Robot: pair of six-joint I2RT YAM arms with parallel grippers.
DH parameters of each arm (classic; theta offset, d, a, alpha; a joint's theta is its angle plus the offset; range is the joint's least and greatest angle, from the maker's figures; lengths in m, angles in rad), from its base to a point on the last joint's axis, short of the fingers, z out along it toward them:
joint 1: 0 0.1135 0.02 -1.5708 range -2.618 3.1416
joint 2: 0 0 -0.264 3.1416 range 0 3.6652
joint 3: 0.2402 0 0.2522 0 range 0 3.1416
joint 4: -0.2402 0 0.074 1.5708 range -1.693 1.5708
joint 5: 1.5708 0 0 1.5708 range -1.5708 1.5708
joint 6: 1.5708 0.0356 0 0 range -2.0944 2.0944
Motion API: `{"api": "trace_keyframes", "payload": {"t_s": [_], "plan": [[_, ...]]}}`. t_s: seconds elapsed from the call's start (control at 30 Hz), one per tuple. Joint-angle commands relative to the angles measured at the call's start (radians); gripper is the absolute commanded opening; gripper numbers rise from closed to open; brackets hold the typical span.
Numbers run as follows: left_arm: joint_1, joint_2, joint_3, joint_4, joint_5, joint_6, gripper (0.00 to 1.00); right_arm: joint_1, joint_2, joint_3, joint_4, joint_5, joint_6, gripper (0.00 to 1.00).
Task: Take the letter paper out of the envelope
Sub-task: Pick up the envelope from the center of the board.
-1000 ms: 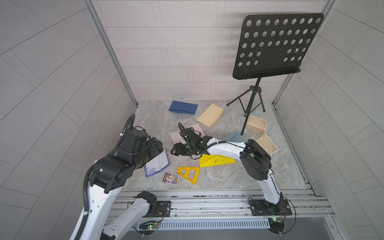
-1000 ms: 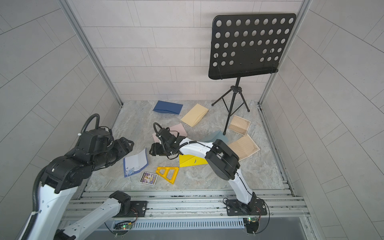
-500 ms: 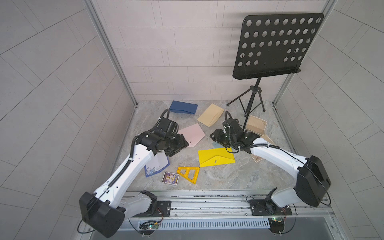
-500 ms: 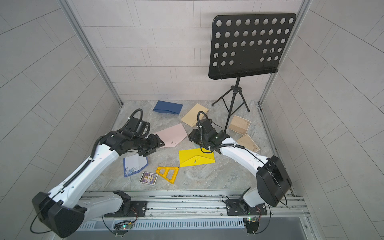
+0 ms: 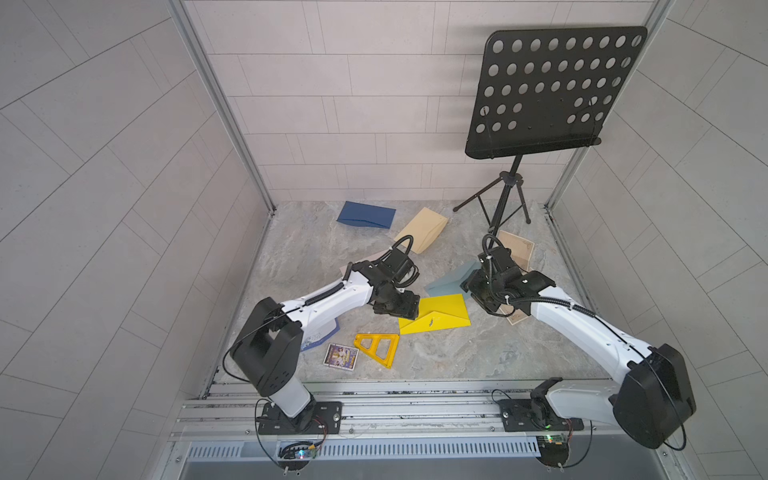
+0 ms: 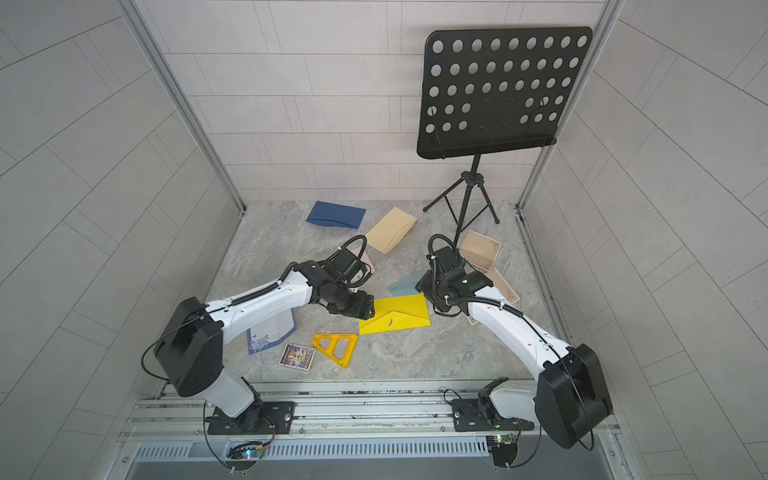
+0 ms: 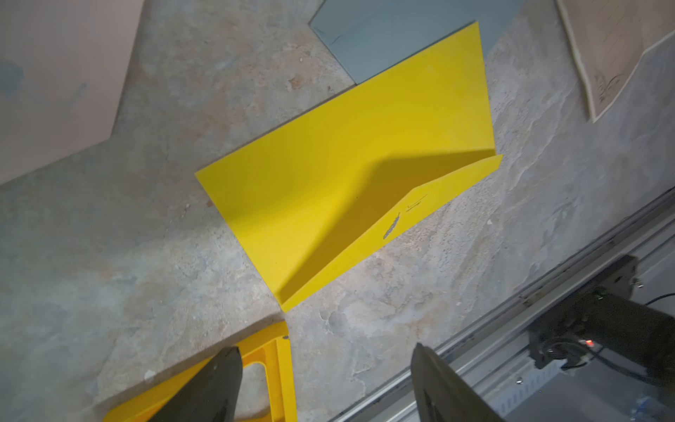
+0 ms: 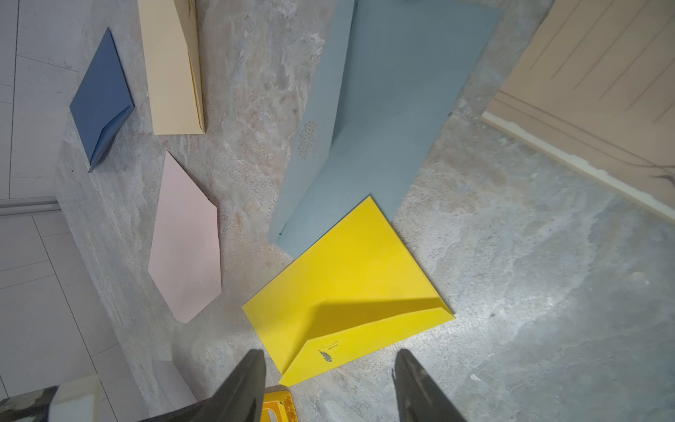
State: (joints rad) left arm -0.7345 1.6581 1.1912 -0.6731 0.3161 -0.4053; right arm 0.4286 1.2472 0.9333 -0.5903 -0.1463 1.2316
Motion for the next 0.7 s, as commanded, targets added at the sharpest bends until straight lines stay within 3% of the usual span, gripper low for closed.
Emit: {"api": "trace_keyframes", "payload": {"t_s": [0.0, 0.37, 0.53, 0.67], "plan": [[-0.04, 0.072, 0.051, 0.07, -0.027, 0.181, 0.82, -0.013, -0.047, -0.025, -0.071, 0.01, 0.033, 0.59], [-0.048, 0.273, 0.149, 0.092, 0.069, 0.365, 0.82, -0.058, -0.128, -0.066, -0.124, 0.016, 0.024, 0.58], [-0.047, 0.29, 0.162, 0.093, 0.169, 0.379, 0.77, -0.093, -0.137, -0.074, -0.126, 0.0, 0.014, 0.57], [-0.049, 0.283, 0.15, 0.095, 0.182, 0.374, 0.75, -0.109, -0.116, -0.065, -0.118, -0.012, 0.001, 0.56]]}}
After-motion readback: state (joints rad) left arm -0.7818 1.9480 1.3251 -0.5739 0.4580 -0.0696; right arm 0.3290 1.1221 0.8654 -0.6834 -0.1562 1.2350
